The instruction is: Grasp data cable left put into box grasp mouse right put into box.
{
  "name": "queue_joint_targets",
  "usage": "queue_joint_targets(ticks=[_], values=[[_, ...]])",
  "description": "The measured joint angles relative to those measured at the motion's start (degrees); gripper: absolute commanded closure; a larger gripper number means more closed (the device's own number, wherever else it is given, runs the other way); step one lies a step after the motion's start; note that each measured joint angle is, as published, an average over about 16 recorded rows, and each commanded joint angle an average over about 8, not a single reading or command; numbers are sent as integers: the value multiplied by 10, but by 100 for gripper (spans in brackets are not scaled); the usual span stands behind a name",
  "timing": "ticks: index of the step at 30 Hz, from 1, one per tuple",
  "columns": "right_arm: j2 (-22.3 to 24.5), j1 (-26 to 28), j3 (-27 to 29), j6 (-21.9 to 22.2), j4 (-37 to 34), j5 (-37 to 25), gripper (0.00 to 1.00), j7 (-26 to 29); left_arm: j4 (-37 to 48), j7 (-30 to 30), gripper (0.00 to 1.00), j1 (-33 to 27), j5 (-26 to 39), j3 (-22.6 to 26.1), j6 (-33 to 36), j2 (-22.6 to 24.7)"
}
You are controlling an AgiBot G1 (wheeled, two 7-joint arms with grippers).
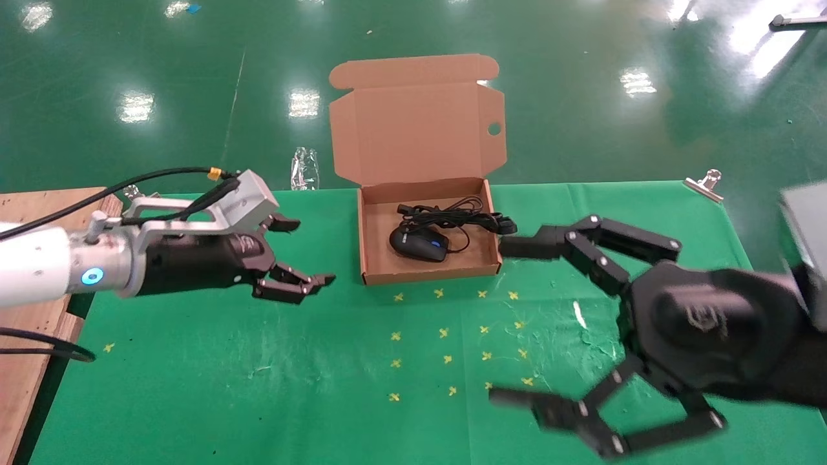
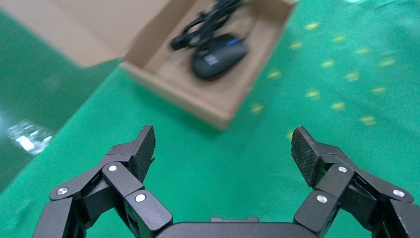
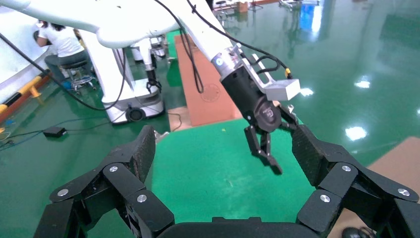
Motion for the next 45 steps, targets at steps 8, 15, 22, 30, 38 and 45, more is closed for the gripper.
queue_joint_targets(ticks=[8, 15, 22, 30, 38, 45], values=[[9, -7, 4, -7, 13, 11, 0, 7, -2, 74, 0, 35, -135, -44, 57, -29], [9, -7, 3, -6, 13, 12, 0, 7, -4, 138, 0, 66, -254, -82, 106, -54], [9, -7, 3, -6, 13, 12, 0, 7, -6, 203, 0, 97, -372, -120, 155, -79], [10, -7, 3, -6, 13, 12, 0, 7, -7, 261, 0, 126, -485, -156, 202, -102], [10, -8, 3, -7, 13, 13, 0, 7, -8, 282, 0, 137, -529, -170, 220, -112], [10, -7, 3, -6, 13, 13, 0, 7, -8, 280, 0, 136, -524, -168, 218, -111]])
